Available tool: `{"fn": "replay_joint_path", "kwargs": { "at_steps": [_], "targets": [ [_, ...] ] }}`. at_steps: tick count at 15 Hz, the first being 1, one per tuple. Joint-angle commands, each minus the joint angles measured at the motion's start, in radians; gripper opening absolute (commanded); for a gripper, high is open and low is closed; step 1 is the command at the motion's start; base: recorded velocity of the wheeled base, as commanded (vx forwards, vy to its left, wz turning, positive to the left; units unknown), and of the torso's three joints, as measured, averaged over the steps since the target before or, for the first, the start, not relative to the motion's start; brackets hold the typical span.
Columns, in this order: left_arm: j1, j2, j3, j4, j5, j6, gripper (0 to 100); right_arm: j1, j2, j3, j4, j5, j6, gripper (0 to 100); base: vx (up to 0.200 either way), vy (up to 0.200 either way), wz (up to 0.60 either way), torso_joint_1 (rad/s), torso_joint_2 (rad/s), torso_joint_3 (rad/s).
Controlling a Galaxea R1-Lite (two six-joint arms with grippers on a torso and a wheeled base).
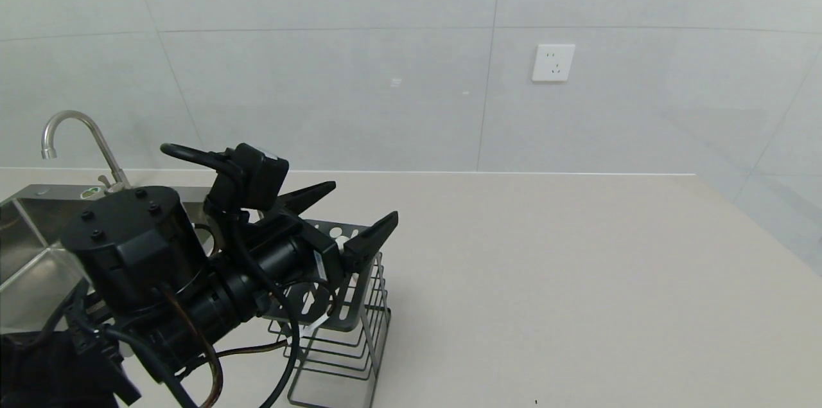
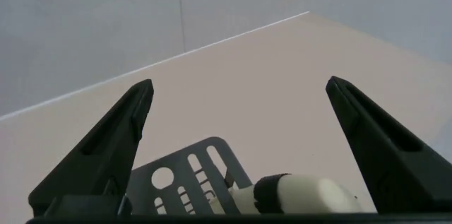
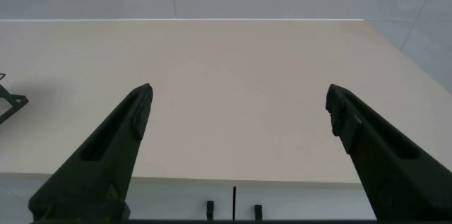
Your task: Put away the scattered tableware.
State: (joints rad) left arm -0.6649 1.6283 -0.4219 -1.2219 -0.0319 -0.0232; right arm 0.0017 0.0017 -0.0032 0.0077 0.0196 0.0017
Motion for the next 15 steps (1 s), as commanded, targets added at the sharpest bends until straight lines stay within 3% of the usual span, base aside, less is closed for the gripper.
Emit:
{"fn": "replay_joint_path", "kwargs": {
  "at_steps": [1,2,5,8,10,11,13,15],
  "targets": [
    [-0.009,-0.039,0.002,-0.002,-0.017,0.014,100,0.0,0.001,0.0,0.0,0.0,0.0,100,0.0,0.0,0.0,0.0,0.0,0.0],
    [-0.004,-0.054,0.002,-0.002,-0.031,0.031,100,0.0,0.001,0.0,0.0,0.0,0.0,100,0.0,0.0,0.0,0.0,0.0,0.0],
    [0.097,-0.156,0.023,-0.002,-0.201,0.151,100,0.0,0.001,0.0,0.0,0.0,0.0,100,0.0,0.0,0.0,0.0,0.0,0.0],
    [0.188,-0.235,0.111,-0.004,-0.484,0.209,100,0.0,0.001,0.0,0.0,0.0,0.0,100,0.0,0.0,0.0,0.0,0.0,0.0],
    [0.212,-0.291,0.158,-0.004,-0.608,0.204,100,0.0,0.001,0.0,0.0,0.0,0.0,100,0.0,0.0,0.0,0.0,0.0,0.0],
    [0.22,-0.324,0.178,-0.011,-0.632,0.198,100,0.0,0.001,0.0,0.0,0.0,0.0,100,0.0,0.0,0.0,0.0,0.0,0.0],
    [0.229,-0.426,0.218,-0.022,-0.629,0.161,100,0.0,0.001,0.0,0.0,0.0,0.0,100,0.0,0.0,0.0,0.0,0.0,0.0],
    [0.294,-0.582,0.256,-0.01,-0.615,0.138,100,0.0,0.001,0.0,0.0,0.0,0.0,100,0.0,0.0,0.0,0.0,0.0,0.0]
  ]
}}
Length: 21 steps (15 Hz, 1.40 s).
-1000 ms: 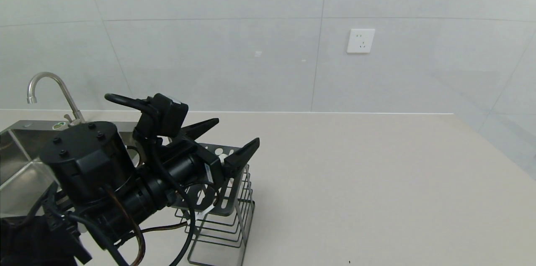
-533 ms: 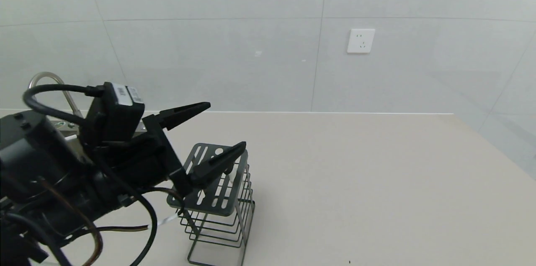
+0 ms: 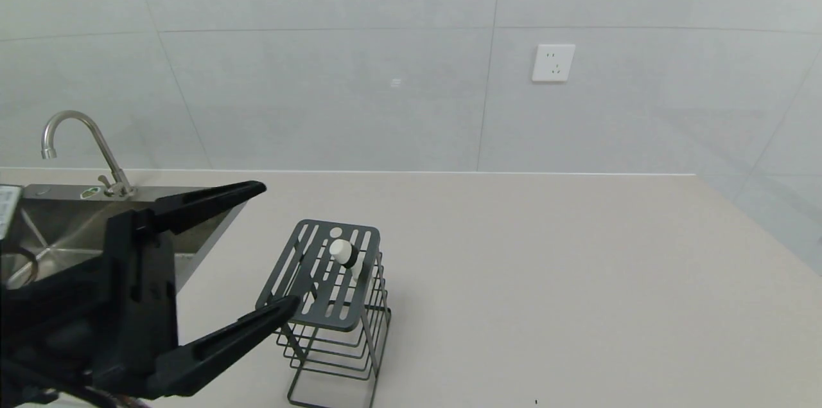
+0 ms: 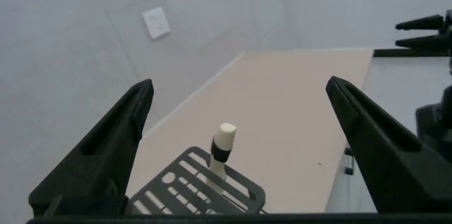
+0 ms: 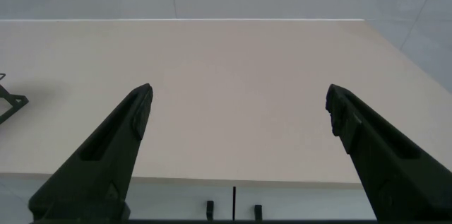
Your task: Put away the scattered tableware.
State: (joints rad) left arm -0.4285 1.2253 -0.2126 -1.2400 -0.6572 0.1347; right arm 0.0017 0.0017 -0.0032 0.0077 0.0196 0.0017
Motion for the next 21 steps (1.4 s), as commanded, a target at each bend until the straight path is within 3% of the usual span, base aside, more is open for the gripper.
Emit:
{"fn": "replay_joint_path", "kwargs": {
  "at_steps": [1,4,6,8,9,10,11,12,14,15,17,18,19,21],
  "targets": [
    [0.1,-0.247,0.07,0.013,0.019,-0.023,100,0.0,0.001,0.0,0.0,0.0,0.0,100,0.0,0.0,0.0,0.0,0.0,0.0],
    [0.172,-0.452,0.144,0.03,0.036,-0.047,100,0.0,0.001,0.0,0.0,0.0,0.0,100,0.0,0.0,0.0,0.0,0.0,0.0],
    [0.232,-0.573,0.179,0.122,0.09,-0.055,100,0.0,0.001,0.0,0.0,0.0,0.0,100,0.0,0.0,0.0,0.0,0.0,0.0],
    [0.272,-0.719,0.213,0.266,0.143,-0.092,100,0.0,0.001,0.0,0.0,0.0,0.0,100,0.0,0.0,0.0,0.0,0.0,0.0],
    [0.303,-0.891,0.208,0.448,0.165,-0.116,100,0.0,0.001,0.0,0.0,0.0,0.0,100,0.0,0.0,0.0,0.0,0.0,0.0],
    [0.32,-0.965,0.208,0.531,0.165,-0.122,100,0.0,0.001,0.0,0.0,0.0,0.0,100,0.0,0.0,0.0,0.0,0.0,0.0],
    [0.356,-1.089,0.205,0.688,0.165,-0.124,100,0.0,0.001,0.0,0.0,0.0,0.0,100,0.0,0.0,0.0,0.0,0.0,0.0],
    [0.376,-1.158,0.209,0.769,0.165,-0.119,100,0.0,0.001,0.0,0.0,0.0,0.0,100,0.0,0.0,0.0,0.0,0.0,0.0],
    [0.401,-1.165,0.213,0.801,0.174,-0.124,100,0.0,0.001,0.0,0.0,0.0,0.0,100,0.0,0.0,0.0,0.0,0.0,0.0],
    [0.433,-1.212,0.213,0.884,0.226,-0.125,100,0.0,0.001,0.0,0.0,0.0,0.0,100,0.0,0.0,0.0,0.0,0.0,0.0],
    [0.43,-1.225,0.213,1.059,0.341,-0.061,100,0.0,0.001,0.0,0.0,-0.001,-0.002,100,0.0,0.0,0.0,0.0,0.0,0.0],
    [0.43,-1.225,0.213,1.133,0.447,-0.04,100,0.0,0.001,0.0,0.0,-0.001,-0.002,100,0.0,0.0,0.0,0.0,0.0,0.0],
    [0.429,-1.225,0.213,1.235,0.508,-0.033,100,0.0,0.001,0.0,0.0,-0.001,-0.002,100,0.0,0.0,0.0,0.0,0.0,0.0],
    [0.429,-1.225,0.205,1.254,0.539,-0.06,100,0.0,0.001,0.0,0.0,-0.001,-0.002,100,0.0,0.0,0.0,0.0,0.0,0.0]
  ]
}}
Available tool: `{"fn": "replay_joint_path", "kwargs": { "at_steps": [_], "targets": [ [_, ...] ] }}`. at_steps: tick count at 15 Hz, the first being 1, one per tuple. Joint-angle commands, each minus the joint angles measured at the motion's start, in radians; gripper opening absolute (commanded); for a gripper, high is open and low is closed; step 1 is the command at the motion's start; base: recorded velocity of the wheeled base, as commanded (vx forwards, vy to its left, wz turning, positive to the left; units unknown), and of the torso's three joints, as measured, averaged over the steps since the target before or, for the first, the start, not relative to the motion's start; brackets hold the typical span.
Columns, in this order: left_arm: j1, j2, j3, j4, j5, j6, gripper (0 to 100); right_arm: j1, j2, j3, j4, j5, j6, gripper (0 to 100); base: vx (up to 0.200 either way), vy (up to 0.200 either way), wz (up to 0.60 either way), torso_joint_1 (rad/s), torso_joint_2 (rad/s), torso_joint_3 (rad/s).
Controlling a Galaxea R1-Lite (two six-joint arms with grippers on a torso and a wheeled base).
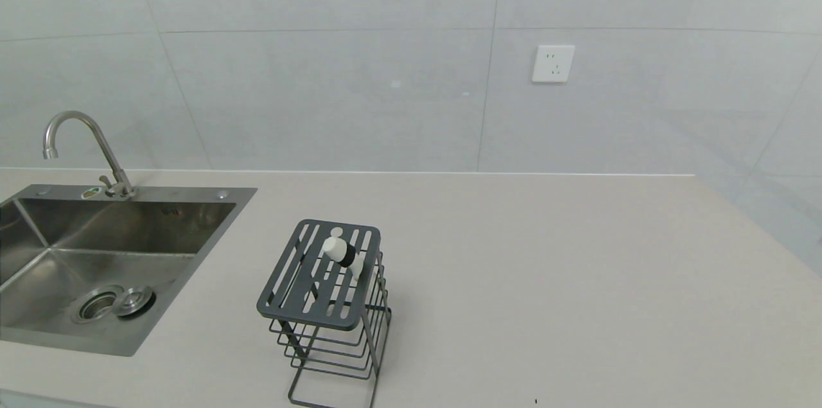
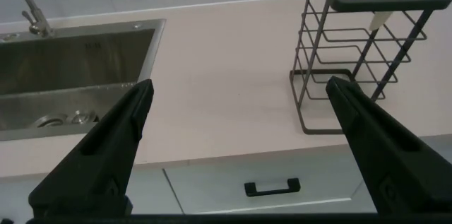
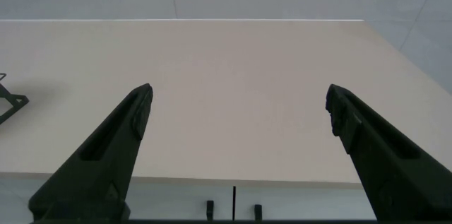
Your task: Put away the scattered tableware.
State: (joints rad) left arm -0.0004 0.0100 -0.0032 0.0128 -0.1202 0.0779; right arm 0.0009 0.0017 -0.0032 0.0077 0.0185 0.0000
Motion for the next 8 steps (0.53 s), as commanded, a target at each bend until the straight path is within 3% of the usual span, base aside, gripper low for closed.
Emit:
{"fn": "replay_joint_path", "kwargs": {
  "at_steps": [1,5,8],
  "targets": [
    [0.0,-0.01,-0.001,-0.004,0.007,-0.006,100,-0.001,0.001,0.0,0.0,0.0,-0.002,100,0.0,0.0,0.0,0.0,0.0,0.0],
    [0.0,-0.01,0.002,-0.008,0.011,-0.035,100,0.001,0.001,0.0,-0.002,0.001,0.0,100,0.0,0.0,0.0,0.0,0.0,0.0],
    [0.0,-0.01,0.002,-0.008,0.011,-0.035,100,0.001,0.001,0.0,-0.002,0.001,0.0,100,0.0,0.0,0.0,0.0,0.0,0.0]
  ]
}}
